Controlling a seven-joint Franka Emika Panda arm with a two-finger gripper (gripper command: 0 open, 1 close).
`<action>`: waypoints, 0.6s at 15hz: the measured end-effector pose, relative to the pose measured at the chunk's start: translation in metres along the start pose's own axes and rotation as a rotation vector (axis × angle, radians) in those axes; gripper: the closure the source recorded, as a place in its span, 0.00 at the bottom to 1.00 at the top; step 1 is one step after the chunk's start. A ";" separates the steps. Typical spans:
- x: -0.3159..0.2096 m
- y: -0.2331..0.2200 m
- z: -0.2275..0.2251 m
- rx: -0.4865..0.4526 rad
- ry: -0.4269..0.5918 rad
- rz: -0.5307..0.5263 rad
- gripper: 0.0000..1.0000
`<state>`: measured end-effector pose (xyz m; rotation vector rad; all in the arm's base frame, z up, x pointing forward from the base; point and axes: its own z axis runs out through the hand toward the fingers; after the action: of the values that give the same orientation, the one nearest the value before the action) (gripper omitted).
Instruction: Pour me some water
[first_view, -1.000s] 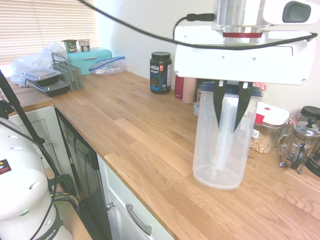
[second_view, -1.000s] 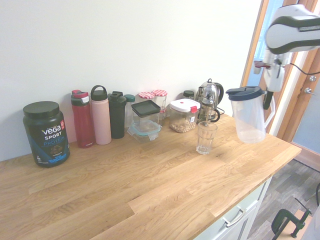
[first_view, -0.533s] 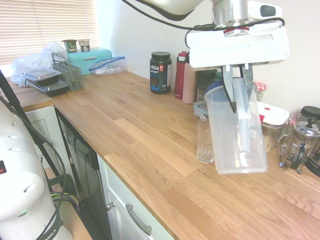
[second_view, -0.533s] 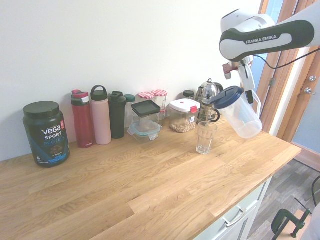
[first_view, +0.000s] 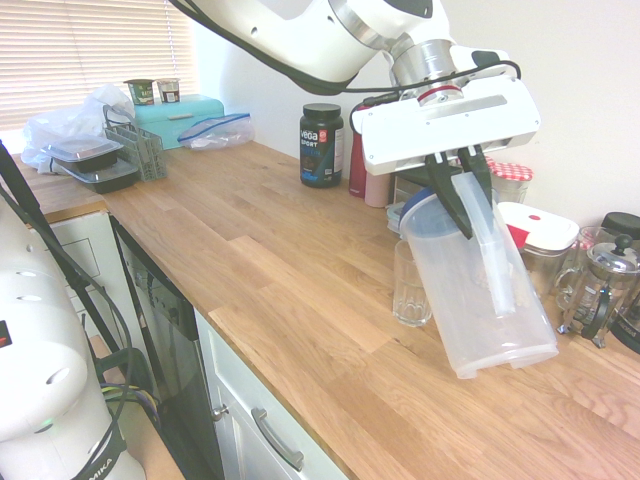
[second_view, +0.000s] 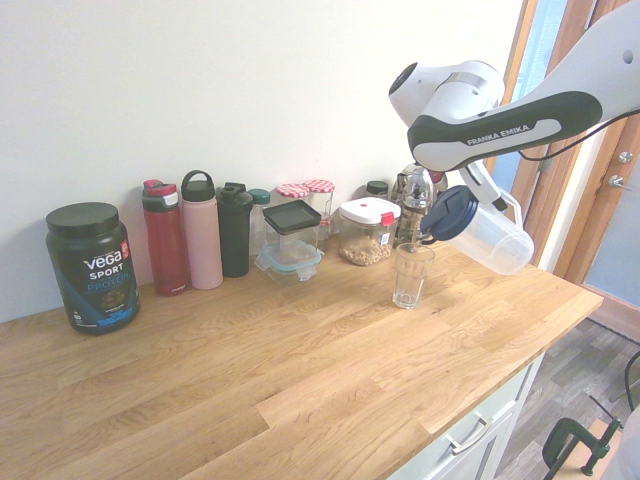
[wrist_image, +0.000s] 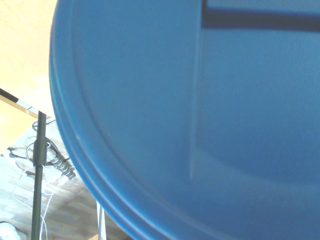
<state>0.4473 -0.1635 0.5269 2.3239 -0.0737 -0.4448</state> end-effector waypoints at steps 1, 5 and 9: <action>0.000 0.000 0.000 0.000 -0.001 0.001 1.00; -0.005 0.005 0.003 0.047 0.008 0.030 1.00; -0.061 0.074 0.025 0.272 0.049 0.105 1.00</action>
<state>0.3873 -0.2217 0.5799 2.5813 -0.2454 -0.3414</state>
